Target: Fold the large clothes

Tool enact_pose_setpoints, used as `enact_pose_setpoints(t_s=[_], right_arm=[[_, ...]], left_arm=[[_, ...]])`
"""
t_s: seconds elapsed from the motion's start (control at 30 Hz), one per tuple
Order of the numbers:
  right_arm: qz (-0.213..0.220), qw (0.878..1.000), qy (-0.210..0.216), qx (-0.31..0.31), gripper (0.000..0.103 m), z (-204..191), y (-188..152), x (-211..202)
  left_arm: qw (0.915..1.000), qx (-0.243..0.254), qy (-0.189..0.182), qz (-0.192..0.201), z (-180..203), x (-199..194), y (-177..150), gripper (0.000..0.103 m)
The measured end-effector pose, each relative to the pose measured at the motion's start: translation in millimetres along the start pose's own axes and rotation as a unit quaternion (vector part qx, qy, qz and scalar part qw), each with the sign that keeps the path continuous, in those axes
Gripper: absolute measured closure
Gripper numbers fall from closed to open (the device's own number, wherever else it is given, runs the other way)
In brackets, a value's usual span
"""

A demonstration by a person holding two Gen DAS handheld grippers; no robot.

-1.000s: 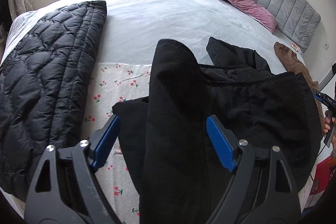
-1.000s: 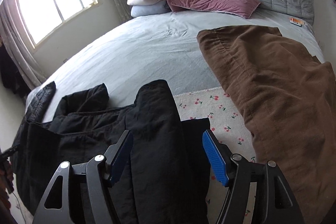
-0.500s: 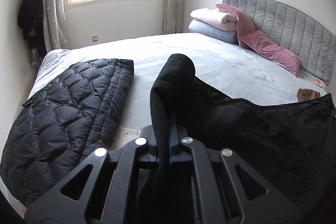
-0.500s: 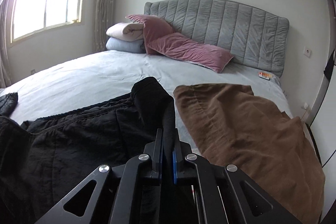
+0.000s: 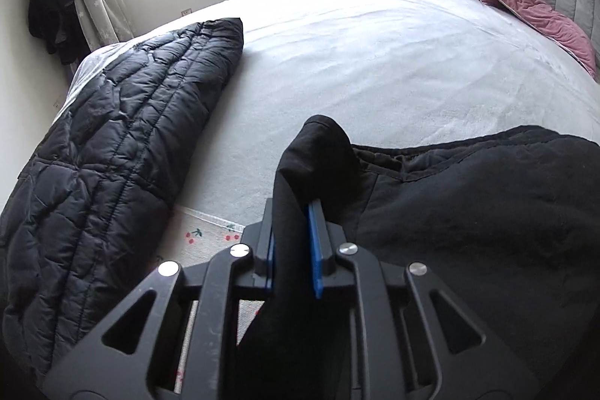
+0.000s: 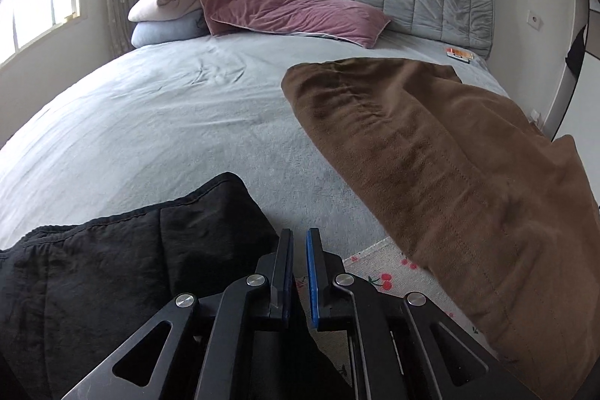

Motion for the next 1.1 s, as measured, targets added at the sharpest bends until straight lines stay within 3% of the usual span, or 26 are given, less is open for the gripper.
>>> enact_pose_setpoints(t_s=[0.03, 0.07, 0.13, 0.2, 0.27, 0.33, 0.4, 0.43, 0.5, 0.6, 0.7, 0.73, 0.8, 0.83, 0.87, 0.9, 0.97, 1.07, 1.1], right_arm=[[0.009, 1.0, 0.019, -0.006, 0.081, -1, 2, -11], [0.018, 0.999, 0.038, -0.023, 0.074, -5, 4, -27], [0.041, 0.993, 0.074, -0.078, 0.039, -25, 1, -70], [0.054, 0.985, 0.108, -0.127, 0.034, -51, -14, -114], [0.018, 0.973, 0.163, -0.162, 0.034, -83, -43, -147], [-0.009, 0.956, 0.208, -0.208, 0.034, -124, -76, -171], [-0.014, 0.942, 0.224, -0.25, 0.034, -162, -98, -179], [-0.022, 0.939, 0.225, -0.26, 0.034, -177, -104, -174], [-0.056, 0.939, 0.223, -0.257, 0.034, -204, -109, -148], [-0.077, 0.947, 0.22, -0.223, 0.034, -226, -88, -103], [-0.054, 0.961, 0.189, -0.193, 0.034, -220, -51, -63], [-0.054, 0.966, 0.17, -0.188, 0.028, -212, -44, -50], [-0.078, 0.967, 0.182, -0.158, 0.021, -191, -36, -27], [-0.084, 0.968, 0.19, -0.139, 0.021, -176, -32, -20], [-0.078, 0.974, 0.163, -0.135, 0.021, -156, -26, -14], [-0.066, 0.982, 0.106, -0.145, 0.021, -132, -21, -8], [-0.072, 0.986, 0.024, -0.148, 0.021, -82, -19, 4], [-0.087, 0.993, 0.023, -0.073, 0.021, -23, -16, -3], [-0.083, 0.994, 0.003, -0.066, 0.021, -10, -14, -12]], left_arm=[[0.9998, -0.001, -0.002, 0.021, -2, -15, 4, 0.079], [0.9991, -0.001, -0.01, 0.042, -5, -34, 7, 0.069], [0.9957, 0.01, -0.055, 0.074, -3, -73, 9, 0.051], [0.9898, 0.035, -0.105, 0.089, 14, -112, 2, 0.043], [0.9815, 0.074, -0.16, 0.074, 46, -137, -12, 0.041], [0.9693, 0.109, -0.217, 0.038, 87, -144, -32, 0.04], [0.9572, 0.119, -0.264, -0.007, 129, -135, -48, 0.04], [0.9548, 0.121, -0.27, -0.026, 143, -121, -50, 0.04], [0.9592, 0.108, -0.254, -0.061, 161, -86, -50, 0.04], [0.9718, 0.065, -0.221, -0.051, 157, -46, -19, 0.04], [0.9872, 0.055, -0.147, -0.028, 130, -15, 11, 0.034], [0.9914, 0.051, -0.117, -0.031, 114, -3, 15, 0.034], [0.9964, 0.044, -0.051, -0.053, 74, 19, 15, 0.035], [0.9971, 0.031, -0.035, -0.061, 52, 25, 13, 0.035], [0.9975, 0.01, -0.023, -0.066, 29, 28, 11, 0.035], [0.9974, -0.01, -0.019, -0.069, 8, 29, 9, 0.035], [0.9947, -0.043, 0.02, -0.091, -37, 30, -3, 0.035], [0.9936, -0.05, 0.035, -0.096, -66, 14, -15, 0.039], [0.9951, -0.043, 0.032, -0.083, -69, 3, -15, 0.039]])
Point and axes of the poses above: each gripper's, at about its wrist camera, not at the fingertips, and x roughly the way its jaws point, z to its right, y to its top, the point moved 7 cm from there along x, roughly the way its jaws point, and after that the axes turned 2 degrees about -y, right-handed, at the moved point
